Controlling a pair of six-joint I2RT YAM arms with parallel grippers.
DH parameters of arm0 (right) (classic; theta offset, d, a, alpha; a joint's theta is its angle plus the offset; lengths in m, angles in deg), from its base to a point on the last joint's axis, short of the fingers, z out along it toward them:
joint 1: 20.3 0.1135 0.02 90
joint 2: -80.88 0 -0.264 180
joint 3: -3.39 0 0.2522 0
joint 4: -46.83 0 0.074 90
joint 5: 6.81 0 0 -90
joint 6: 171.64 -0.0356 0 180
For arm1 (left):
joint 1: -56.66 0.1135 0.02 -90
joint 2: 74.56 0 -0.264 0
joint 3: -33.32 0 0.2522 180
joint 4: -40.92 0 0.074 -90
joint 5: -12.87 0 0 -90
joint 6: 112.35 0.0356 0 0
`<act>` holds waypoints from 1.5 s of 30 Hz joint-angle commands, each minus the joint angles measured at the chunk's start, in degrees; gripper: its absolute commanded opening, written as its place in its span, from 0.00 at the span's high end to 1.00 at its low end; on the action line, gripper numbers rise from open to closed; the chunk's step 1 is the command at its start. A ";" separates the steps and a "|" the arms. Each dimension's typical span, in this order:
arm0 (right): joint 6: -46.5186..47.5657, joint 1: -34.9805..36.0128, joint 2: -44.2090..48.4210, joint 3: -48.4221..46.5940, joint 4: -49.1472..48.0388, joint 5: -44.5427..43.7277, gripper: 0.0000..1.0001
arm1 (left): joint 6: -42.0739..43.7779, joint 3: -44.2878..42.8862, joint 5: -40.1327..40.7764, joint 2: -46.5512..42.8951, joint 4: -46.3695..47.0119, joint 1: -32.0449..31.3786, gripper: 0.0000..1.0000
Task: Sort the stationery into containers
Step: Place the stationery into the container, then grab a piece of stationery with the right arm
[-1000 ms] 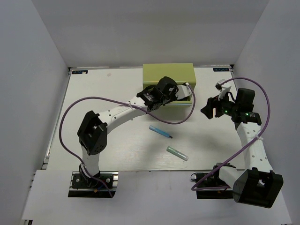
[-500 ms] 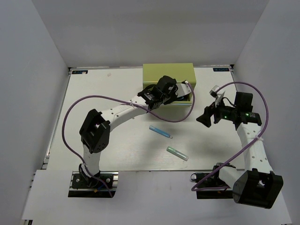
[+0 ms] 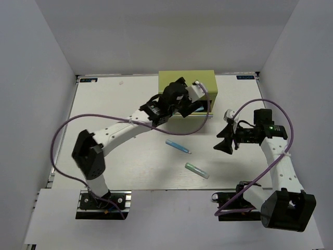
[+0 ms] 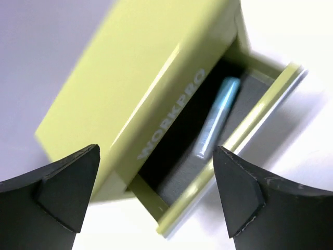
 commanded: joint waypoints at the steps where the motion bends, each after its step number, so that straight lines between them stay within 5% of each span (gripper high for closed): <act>1: 7.32 2.92 1.51 2.50 4.74 1.16 0.33 | -14.06 4.35 0.30 -13.52 4.00 -0.63 0.00; 7: 4.44 13.27 2.40 10.68 -0.70 -6.83 0.33 | -42.11 22.72 13.56 -29.62 3.22 0.52 0.00; 12: -2.95 20.50 1.52 14.45 -9.14 -13.60 0.33 | -57.96 33.45 14.19 -39.47 -3.37 0.52 0.00; 20: -15.25 32.36 -6.21 15.87 -24.16 -26.61 0.28 | -83.00 43.82 9.70 -42.12 -10.13 0.52 0.00; 37: -22.55 44.15 -13.24 17.71 -32.61 -35.40 0.28 | -91.91 49.81 8.65 -43.71 -11.20 0.52 0.00; 41: -25.54 45.73 -14.13 19.55 -37.01 -41.02 0.31 | -92.44 49.81 8.65 -43.71 -11.20 0.52 0.00; 45: -25.20 46.70 -14.48 21.66 -40.26 -46.64 0.45 | -92.44 49.81 8.65 -43.71 -11.72 0.52 0.00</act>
